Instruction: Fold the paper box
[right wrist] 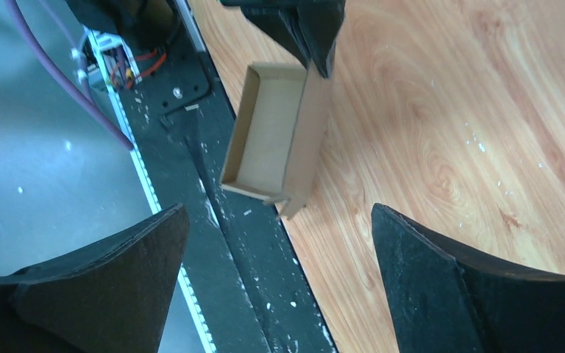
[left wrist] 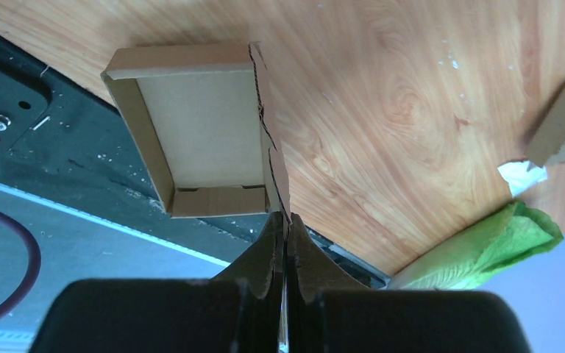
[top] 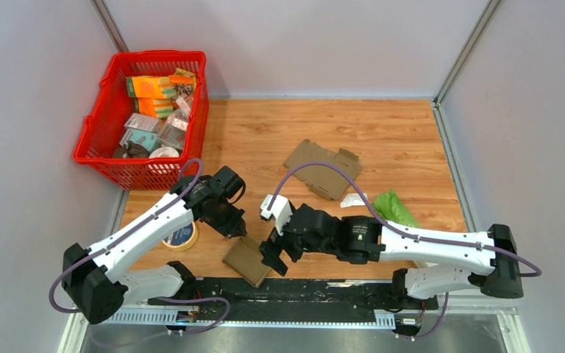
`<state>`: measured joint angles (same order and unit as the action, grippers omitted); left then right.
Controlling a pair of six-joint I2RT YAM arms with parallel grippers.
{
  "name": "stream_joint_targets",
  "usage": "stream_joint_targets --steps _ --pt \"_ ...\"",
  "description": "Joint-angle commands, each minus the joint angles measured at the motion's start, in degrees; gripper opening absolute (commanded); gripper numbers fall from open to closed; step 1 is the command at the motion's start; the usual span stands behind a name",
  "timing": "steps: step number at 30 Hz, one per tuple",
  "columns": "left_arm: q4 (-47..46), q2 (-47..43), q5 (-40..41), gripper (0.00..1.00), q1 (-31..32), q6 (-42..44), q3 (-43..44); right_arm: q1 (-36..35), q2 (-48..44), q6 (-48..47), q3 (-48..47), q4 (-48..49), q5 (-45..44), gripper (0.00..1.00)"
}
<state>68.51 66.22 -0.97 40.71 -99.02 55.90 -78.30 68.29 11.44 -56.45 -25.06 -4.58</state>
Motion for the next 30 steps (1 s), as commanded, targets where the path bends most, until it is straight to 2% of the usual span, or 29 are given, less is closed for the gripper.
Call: stream_joint_targets --steps 1,3,7,12,17,22,28,30 --pt "-1.37 -1.45 0.80 0.00 -0.54 4.62 3.42 -0.10 2.81 3.07 -6.92 -7.55 -2.97 0.98" --pt "1.18 0.48 -0.42 0.00 -0.63 5.68 5.27 -0.18 2.81 -0.70 -4.57 -4.76 -3.51 0.97" --pt "-0.74 1.99 -6.40 0.00 -0.63 7.09 4.05 -0.62 3.07 -4.93 -1.40 2.29 -4.03 0.93" --pt "-2.24 -0.38 -6.41 0.00 -0.63 6.39 0.88 -0.97 4.92 -7.05 -0.07 6.59 -6.32 0.85" --pt "-2.86 -2.75 -5.71 0.00 -0.63 5.68 -0.88 -1.24 5.80 -6.61 0.72 9.15 -7.98 0.73" --pt "-2.42 -2.23 -5.97 0.00 -0.63 6.47 -0.88 -1.33 6.50 -5.38 0.19 8.27 -8.78 0.55" --pt "0.39 -1.88 -3.34 0.00 -0.54 6.65 0.87 -1.24 7.20 -4.24 0.20 6.08 -9.13 0.47" --pt "1.27 -1.79 -1.85 0.00 -0.63 6.82 1.49 -1.24 7.56 -4.06 -0.16 4.59 -9.04 0.39"
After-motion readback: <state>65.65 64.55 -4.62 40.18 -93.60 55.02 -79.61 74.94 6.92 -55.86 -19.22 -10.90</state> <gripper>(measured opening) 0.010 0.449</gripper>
